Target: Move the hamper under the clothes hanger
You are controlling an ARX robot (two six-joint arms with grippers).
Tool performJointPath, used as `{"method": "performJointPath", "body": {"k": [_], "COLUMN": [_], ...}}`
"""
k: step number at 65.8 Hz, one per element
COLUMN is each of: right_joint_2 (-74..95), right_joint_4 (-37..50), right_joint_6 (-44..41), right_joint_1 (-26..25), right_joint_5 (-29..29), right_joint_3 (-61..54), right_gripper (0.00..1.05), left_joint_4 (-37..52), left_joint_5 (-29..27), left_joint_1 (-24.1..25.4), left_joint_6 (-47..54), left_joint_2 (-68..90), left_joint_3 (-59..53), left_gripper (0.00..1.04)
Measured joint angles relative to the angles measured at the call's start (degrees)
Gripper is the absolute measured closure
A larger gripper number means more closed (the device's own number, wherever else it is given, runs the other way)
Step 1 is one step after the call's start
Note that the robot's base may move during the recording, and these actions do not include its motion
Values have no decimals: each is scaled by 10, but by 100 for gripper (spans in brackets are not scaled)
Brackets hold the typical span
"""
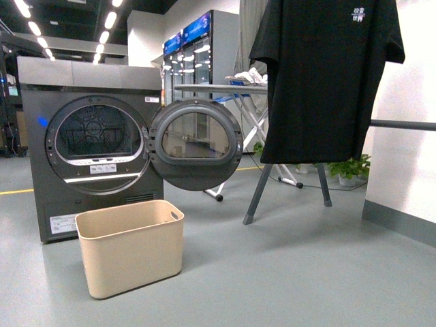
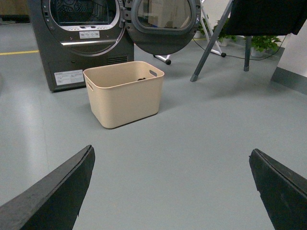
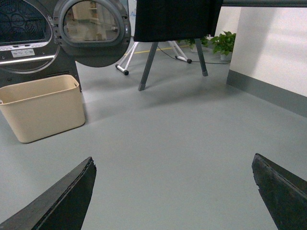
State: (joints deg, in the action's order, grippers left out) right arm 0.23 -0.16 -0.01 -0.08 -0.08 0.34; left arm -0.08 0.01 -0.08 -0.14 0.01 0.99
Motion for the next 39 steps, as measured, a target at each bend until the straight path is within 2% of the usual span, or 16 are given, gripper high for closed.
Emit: {"method": "performJointPath", "body": {"k": [39], "right_joint_2": [0], "right_joint_4": [0], "right_joint_6": [0], "right_joint_1": [0], "right_joint_5": [0], "right_joint_3": [0], "right_gripper": [8], "left_joint_4": [0], "left_joint_5": [0], "left_joint_1": [0], "left_joint_6": [0], "left_joint_2": [0], "left_joint_3": [0], "left_gripper": [7]}}
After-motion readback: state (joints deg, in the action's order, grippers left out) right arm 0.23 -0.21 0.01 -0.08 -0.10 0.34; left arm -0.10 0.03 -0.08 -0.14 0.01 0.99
